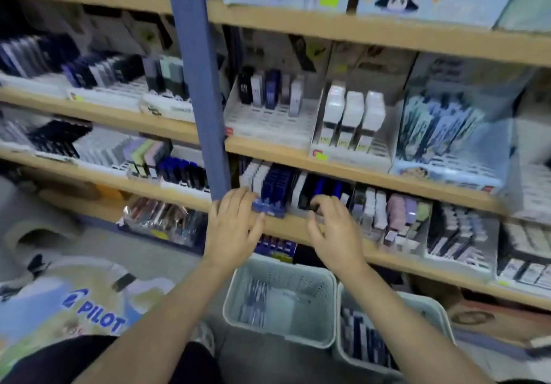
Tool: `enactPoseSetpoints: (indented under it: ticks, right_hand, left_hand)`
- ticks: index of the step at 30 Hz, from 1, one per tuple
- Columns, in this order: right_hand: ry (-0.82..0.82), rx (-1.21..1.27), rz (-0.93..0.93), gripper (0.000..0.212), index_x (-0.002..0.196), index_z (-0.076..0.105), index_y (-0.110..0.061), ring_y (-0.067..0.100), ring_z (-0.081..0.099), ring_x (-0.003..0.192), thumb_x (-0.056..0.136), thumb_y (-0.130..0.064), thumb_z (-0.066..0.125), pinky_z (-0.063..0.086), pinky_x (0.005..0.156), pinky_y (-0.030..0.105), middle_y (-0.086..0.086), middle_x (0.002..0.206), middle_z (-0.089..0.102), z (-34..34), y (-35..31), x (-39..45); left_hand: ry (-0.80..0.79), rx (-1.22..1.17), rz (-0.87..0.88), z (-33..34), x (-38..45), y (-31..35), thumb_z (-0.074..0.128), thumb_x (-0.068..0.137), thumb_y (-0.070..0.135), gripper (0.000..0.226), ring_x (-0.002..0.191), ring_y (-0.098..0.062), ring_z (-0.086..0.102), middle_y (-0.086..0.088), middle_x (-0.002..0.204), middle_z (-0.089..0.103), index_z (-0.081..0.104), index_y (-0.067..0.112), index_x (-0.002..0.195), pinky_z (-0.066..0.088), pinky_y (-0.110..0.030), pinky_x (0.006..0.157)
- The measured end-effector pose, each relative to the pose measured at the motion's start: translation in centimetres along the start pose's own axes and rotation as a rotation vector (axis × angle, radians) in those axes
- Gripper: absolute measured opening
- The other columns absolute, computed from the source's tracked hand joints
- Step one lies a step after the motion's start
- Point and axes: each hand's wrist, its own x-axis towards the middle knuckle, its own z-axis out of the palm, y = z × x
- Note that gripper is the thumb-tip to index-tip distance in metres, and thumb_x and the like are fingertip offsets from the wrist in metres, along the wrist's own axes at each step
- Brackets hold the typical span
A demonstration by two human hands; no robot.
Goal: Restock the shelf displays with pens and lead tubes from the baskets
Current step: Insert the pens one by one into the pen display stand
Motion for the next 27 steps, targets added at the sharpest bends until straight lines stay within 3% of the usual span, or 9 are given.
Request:
enactPoseSetpoints:
  ticks: [2,5,8,11,14,18,22,25,27]
  right_hand:
    - [-0.266,0.039,0.265,0.029,0.123,0.057,-0.011,0.026,0.063,0.095,0.102,-0.030,0.051,0.050,0.070,0.039,0.006,0.109,0.063,4.8,4.0,-4.3]
    - [-0.587,0.150,0.592,0.040,0.126,0.051,-0.011,0.023,0.062,0.085,0.102,-0.042,0.051,0.048,0.067,0.035,0.005,0.107,0.062,11.0,8.4,-9.2]
    - [-0.723,0.317,0.792,0.036,0.121,0.049,-0.010,0.023,0.062,0.093,0.099,-0.036,0.060,0.045,0.068,0.020,0.008,0.117,0.061,16.6,10.7,-11.8]
    - [-0.844,0.261,0.906,0.047,0.110,0.048,-0.015,0.020,0.058,0.087,0.092,-0.057,0.061,0.045,0.072,0.027,-0.002,0.097,0.055,21.5,12.1,-12.8]
    - [-0.933,0.201,0.989,0.080,0.118,0.057,-0.020,0.019,0.062,0.097,0.075,-0.088,0.051,0.049,0.090,0.034,-0.008,0.102,0.060,25.9,13.2,-13.4]
    - [-1.031,0.327,1.145,0.090,0.137,0.052,-0.008,0.028,0.062,0.108,0.078,-0.075,0.063,0.051,0.092,0.039,0.006,0.123,0.058,30.6,12.6,-13.6]
    - [-0.964,0.443,1.176,0.072,0.117,0.071,-0.011,0.024,0.067,0.098,0.071,-0.067,0.075,0.053,0.087,0.035,0.005,0.106,0.070,33.6,11.2,-13.1]
    - [-0.886,0.581,1.246,0.100,0.112,0.071,-0.008,0.027,0.071,0.093,0.040,-0.077,0.075,0.059,0.089,0.043,0.010,0.103,0.075,35.6,10.8,-13.2]
    - [-0.878,0.623,1.250,0.100,0.114,0.070,-0.007,0.027,0.071,0.092,0.040,-0.073,0.079,0.059,0.085,0.040,0.012,0.105,0.074,36.2,10.4,-13.1]
  left_hand:
    - [-0.178,-0.013,-0.063,4.9,-4.3,-1.4,0.040,0.096,0.041,0.051,0.124,-0.031,0.056,-0.011,0.134,0.060,0.060,0.007,0.128,0.039,-0.046,0.097]
    - [-0.421,0.017,-0.149,11.0,-10.1,-3.5,0.036,0.095,0.050,0.067,0.131,-0.035,0.053,-0.015,0.146,0.052,0.051,0.005,0.142,0.039,-0.048,0.103]
    - [-0.559,0.068,-0.252,14.9,-14.1,-5.8,0.029,0.093,0.064,0.086,0.142,-0.033,0.041,-0.015,0.160,0.034,0.028,0.007,0.157,0.039,-0.050,0.109]
    - [-0.608,0.085,-0.312,17.2,-16.5,-7.7,0.033,0.091,0.066,0.091,0.139,-0.036,0.045,-0.020,0.157,0.037,0.027,0.002,0.156,0.042,-0.054,0.107]
    - [-0.636,0.041,-0.350,18.7,-17.8,-8.8,0.036,0.091,0.066,0.092,0.128,-0.040,0.055,-0.022,0.151,0.045,0.029,0.000,0.154,0.046,-0.055,0.101]
    - [-0.569,-0.058,-0.380,18.7,-17.9,-8.5,0.049,0.086,0.059,0.093,0.114,-0.040,0.060,-0.019,0.147,0.050,0.027,0.003,0.156,0.054,-0.048,0.085]
    - [-0.529,-0.109,-0.404,18.4,-17.8,-8.3,0.062,0.083,0.055,0.094,0.107,-0.035,0.063,-0.015,0.142,0.056,0.029,0.004,0.155,0.054,-0.042,0.076]
    - [-0.516,-0.117,-0.428,18.5,-17.8,-8.2,0.074,0.080,0.048,0.097,0.102,-0.035,0.066,-0.015,0.133,0.062,0.031,0.004,0.155,0.054,-0.040,0.072]
    - [-0.526,-0.133,-0.444,18.5,-17.8,-8.2,0.066,0.079,0.054,0.097,0.102,-0.034,0.066,-0.014,0.133,0.062,0.029,0.006,0.156,0.054,-0.040,0.073]
